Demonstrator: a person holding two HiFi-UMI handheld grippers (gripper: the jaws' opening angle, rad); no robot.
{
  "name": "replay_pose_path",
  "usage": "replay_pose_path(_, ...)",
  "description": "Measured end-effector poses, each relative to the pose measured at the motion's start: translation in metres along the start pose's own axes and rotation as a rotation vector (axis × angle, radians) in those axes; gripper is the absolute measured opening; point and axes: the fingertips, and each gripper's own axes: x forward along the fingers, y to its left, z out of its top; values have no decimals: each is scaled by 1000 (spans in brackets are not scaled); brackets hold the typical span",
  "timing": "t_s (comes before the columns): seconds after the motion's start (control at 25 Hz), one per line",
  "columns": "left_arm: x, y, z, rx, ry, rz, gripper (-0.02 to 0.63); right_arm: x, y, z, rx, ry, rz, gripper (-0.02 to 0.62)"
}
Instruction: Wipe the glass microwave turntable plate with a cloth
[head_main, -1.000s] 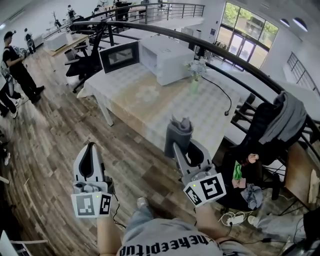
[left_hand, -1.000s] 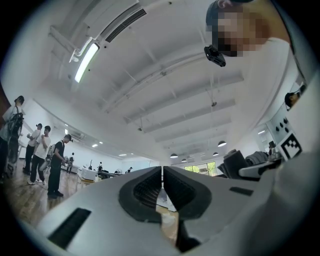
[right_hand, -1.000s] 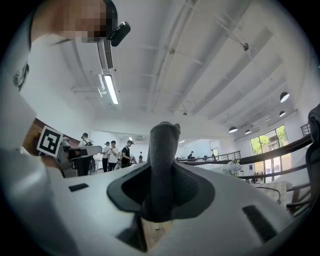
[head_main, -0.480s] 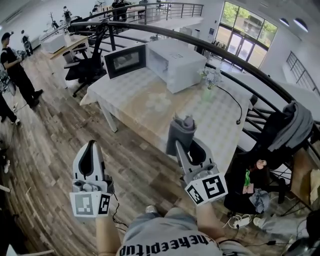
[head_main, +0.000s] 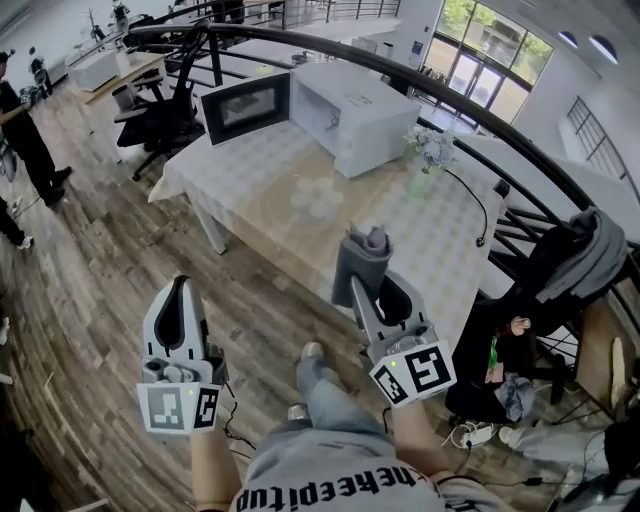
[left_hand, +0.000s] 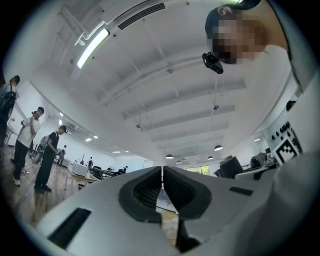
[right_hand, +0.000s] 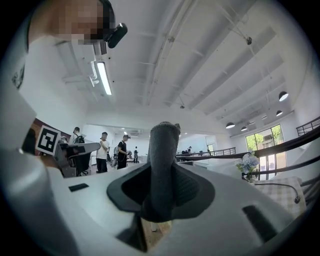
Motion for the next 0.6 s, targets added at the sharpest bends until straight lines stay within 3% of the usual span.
replay_pose_path(0.6, 113, 47, -17, 64, -41, 55, 12, 145, -44, 2, -13, -39, 112, 110)
